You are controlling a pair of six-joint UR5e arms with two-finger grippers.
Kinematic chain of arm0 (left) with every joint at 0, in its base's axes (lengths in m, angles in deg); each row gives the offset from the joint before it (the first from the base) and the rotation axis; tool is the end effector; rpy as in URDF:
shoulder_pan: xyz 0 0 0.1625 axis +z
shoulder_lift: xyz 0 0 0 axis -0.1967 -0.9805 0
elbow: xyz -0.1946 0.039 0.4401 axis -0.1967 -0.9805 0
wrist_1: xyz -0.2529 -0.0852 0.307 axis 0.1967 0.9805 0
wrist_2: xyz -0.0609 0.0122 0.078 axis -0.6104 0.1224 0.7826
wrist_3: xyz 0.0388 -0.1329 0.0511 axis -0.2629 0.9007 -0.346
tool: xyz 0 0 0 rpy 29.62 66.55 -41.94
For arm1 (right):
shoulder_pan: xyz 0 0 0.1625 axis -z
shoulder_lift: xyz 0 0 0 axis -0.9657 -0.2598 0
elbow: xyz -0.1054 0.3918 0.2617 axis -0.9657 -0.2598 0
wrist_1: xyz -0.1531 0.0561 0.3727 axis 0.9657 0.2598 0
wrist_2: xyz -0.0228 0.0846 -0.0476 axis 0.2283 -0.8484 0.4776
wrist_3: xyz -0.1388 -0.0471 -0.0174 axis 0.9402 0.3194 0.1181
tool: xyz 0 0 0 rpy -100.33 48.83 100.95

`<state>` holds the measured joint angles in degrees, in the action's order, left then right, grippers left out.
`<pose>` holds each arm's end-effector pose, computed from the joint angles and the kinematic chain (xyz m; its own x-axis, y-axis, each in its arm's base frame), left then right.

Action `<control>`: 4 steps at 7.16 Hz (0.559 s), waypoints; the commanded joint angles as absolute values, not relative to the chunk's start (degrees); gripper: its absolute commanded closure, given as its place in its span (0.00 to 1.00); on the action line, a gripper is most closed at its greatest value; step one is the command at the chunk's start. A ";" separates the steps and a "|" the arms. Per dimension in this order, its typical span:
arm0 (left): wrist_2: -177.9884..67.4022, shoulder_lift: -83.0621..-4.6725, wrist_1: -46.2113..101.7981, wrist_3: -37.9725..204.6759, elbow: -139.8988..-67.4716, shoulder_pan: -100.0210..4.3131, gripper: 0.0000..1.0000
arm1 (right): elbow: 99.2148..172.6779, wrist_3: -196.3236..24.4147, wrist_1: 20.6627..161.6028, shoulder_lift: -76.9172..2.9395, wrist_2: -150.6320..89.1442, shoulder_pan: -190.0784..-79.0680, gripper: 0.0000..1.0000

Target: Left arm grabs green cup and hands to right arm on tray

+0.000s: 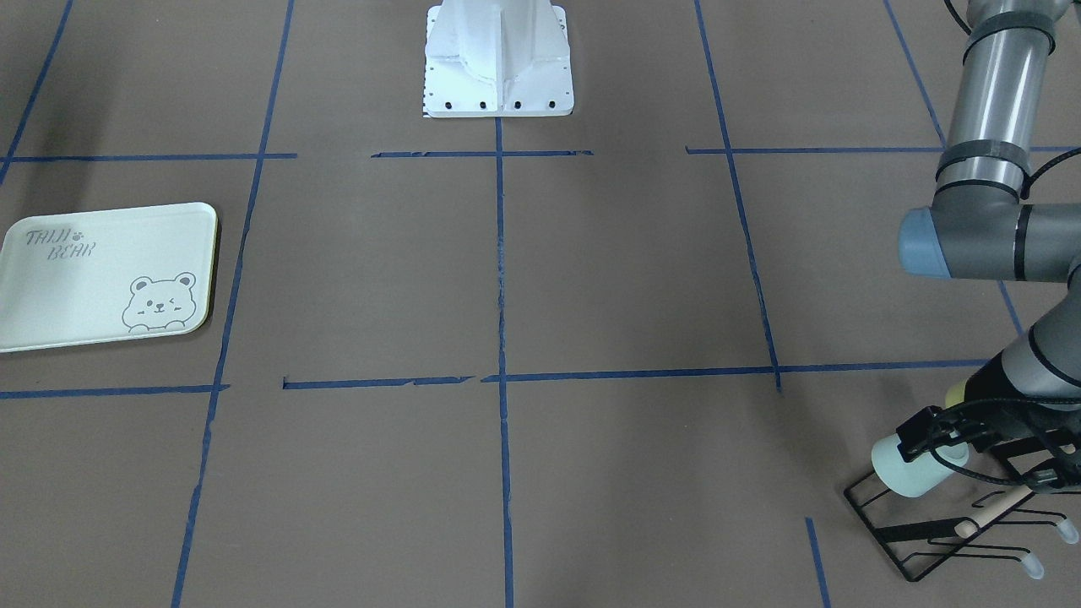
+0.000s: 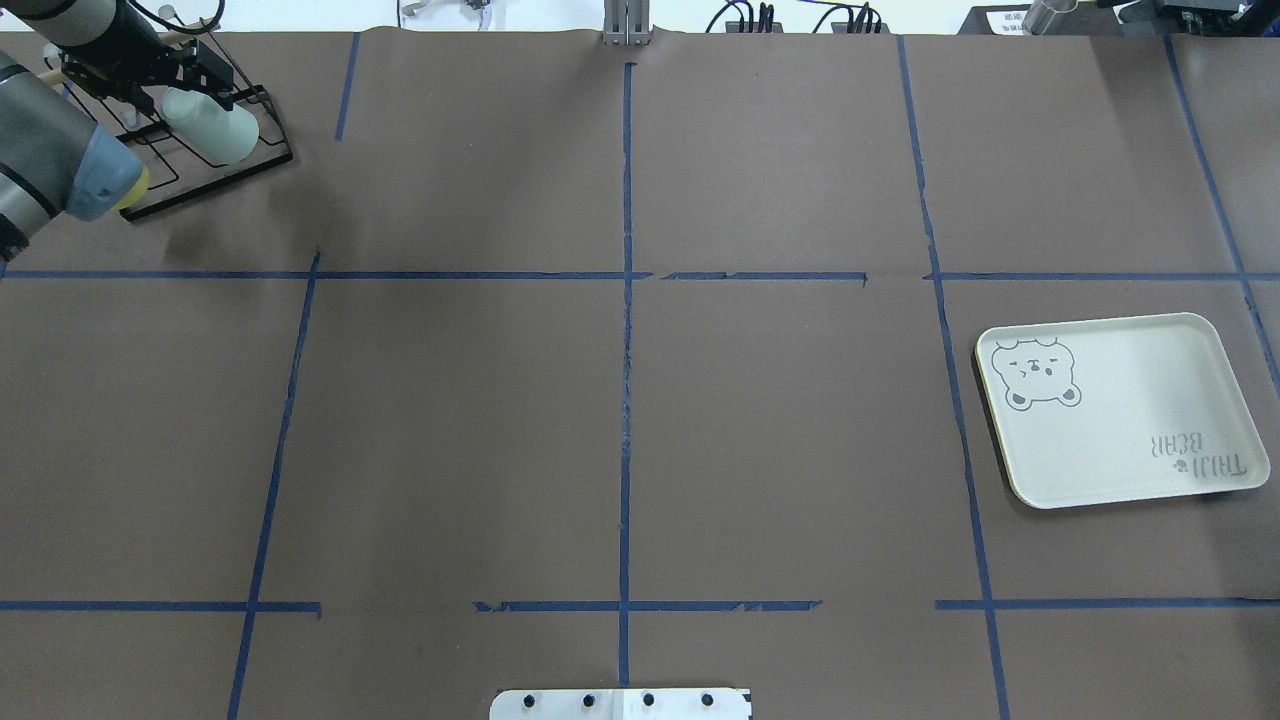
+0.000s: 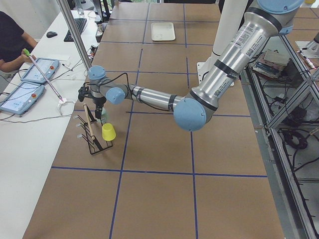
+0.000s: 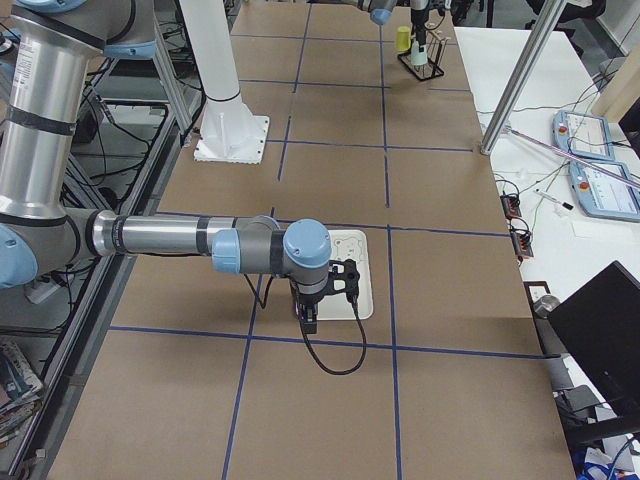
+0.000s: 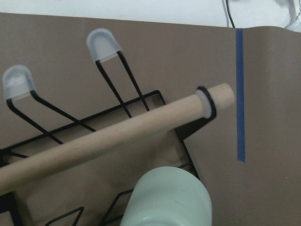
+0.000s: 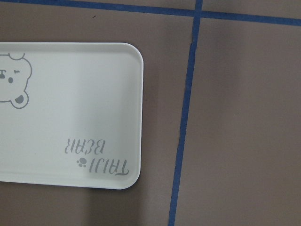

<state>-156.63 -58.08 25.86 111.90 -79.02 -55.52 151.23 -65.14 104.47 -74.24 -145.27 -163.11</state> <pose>0.2651 -0.7560 0.5420 0.6965 -0.0740 -0.7137 0.2110 0.9718 0.1052 0.0133 -0.3448 0.7142 0.6699 -0.1101 0.7342 0.0825 0.9939 0.0738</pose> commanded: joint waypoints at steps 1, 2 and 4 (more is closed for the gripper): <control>-156.63 -57.94 25.86 111.86 -78.99 -55.19 0.00 | 151.23 -65.15 104.47 -74.23 -145.27 -163.18 0.00; -156.72 -57.94 25.86 111.69 -78.99 -54.93 0.02 | 151.32 -65.15 104.47 -74.23 -145.27 -163.10 0.00; -156.72 -58.11 25.86 111.77 -78.99 -54.84 0.34 | 151.49 -65.15 104.47 -74.23 -145.36 -163.18 0.00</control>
